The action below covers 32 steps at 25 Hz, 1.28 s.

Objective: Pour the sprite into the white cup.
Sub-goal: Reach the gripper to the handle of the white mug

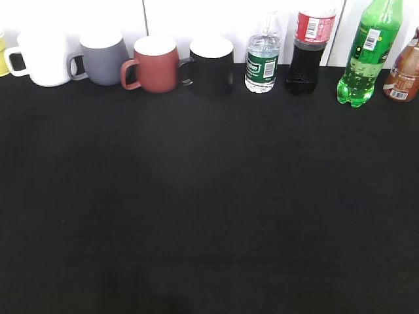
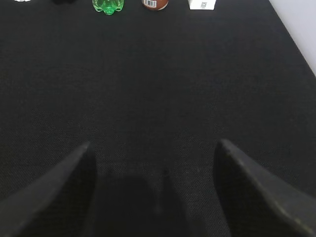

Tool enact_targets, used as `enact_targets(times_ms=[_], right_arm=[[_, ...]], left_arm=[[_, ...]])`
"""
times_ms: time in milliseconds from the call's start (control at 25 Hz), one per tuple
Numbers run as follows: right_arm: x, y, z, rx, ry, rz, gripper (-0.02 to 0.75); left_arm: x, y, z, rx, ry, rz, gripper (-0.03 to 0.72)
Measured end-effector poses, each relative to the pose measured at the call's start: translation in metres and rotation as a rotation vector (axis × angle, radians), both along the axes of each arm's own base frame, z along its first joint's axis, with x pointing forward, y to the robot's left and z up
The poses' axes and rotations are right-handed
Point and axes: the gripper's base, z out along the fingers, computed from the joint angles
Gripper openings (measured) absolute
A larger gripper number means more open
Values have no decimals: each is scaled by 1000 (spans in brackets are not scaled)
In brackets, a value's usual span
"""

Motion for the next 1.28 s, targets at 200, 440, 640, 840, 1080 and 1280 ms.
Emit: enact_targets(times_ms=[200,440,640,840,1080,1280], right_arm=[[0,0,0,0,0,0,554],[0,0,0,0,0,0,554],[0,0,0,0,0,0,554],[0,0,0,0,0,0,554],[0,0,0,0,-1,0,554],[0,0,0,0,-1,0,554]], left_arm=[[0,0,0,0,0,0,641],[3,1,31,3,-278,9,546],[91,0,43,124,-432,4,543],[212,-9,-10,50,-361,-40,540],[302,21,-87,-33,-231,164,513],[392,49,-125,5,-248,188,496]])
